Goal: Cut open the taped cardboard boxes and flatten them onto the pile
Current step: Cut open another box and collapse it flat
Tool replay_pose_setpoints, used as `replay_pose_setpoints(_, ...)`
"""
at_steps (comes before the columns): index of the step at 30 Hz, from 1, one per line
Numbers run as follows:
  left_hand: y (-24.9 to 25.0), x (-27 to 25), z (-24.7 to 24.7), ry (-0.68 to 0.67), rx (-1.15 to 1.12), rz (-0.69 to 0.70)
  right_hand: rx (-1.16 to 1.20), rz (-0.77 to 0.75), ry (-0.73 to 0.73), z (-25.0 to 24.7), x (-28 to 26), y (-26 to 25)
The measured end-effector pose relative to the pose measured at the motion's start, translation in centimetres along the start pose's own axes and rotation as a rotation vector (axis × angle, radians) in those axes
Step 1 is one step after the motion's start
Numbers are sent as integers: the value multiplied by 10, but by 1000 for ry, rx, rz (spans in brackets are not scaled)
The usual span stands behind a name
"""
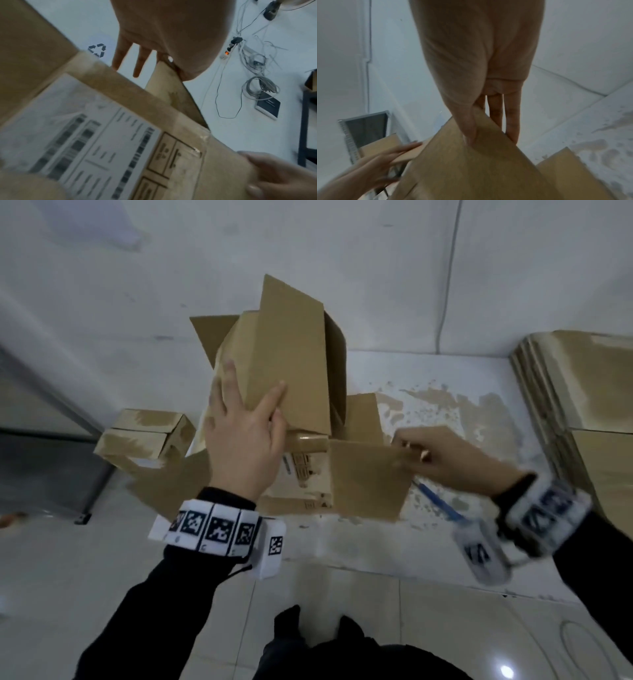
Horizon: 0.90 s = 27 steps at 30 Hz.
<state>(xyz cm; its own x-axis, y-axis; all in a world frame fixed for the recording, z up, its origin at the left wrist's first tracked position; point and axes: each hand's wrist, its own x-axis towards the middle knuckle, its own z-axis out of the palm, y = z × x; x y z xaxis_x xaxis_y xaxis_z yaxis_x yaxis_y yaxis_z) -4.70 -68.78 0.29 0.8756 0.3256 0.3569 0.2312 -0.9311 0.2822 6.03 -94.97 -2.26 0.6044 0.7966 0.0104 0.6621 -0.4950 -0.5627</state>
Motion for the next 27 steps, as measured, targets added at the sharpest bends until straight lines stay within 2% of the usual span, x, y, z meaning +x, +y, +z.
replay_pose_setpoints(2, 16, 2, 3, -65, -129, -61, 52, 8, 13, 25, -26, -30)
replay_pose_setpoints(4, 32, -4, 11, -109, -325, -102, 145, 16, -39, 45, -40, -59)
replay_pose_setpoints(7, 37, -22, 24, -83, -339, -96, 363, -27, -186, 44, -35, -69)
replay_pose_setpoints(9, 33, -32, 26, -32, -356, -91, 434, 83, -69, 29, -12, -50)
replay_pose_setpoints(11, 31, -41, 24, -11, -383, -94, 357, 249, 136, 12, 28, -19)
replay_pose_setpoints(14, 29, -55, 19, -18, -392, -74, 182, 371, 237, 2, 100, 12)
replay_pose_setpoints(17, 20, -62, 14, -34, -431, -21, -115, 277, 199, 13, 146, 20)
replay_pose_setpoints(19, 11, -60, 8, -34, -479, -7, -211, 200, 185, 13, 151, 25)
replay_pose_setpoints(21, 3, -59, 3, -11, -517, 21, -118, 230, 172, 0, 145, 40)
replay_pose_setpoints(23, -1, -59, 2, 8, -539, 45, 89, 342, 182, -15, 138, 61)
replay_pose_setpoints(27, 0, -56, 12, 32, -501, 59, 510, 489, 380, -13, 121, 70)
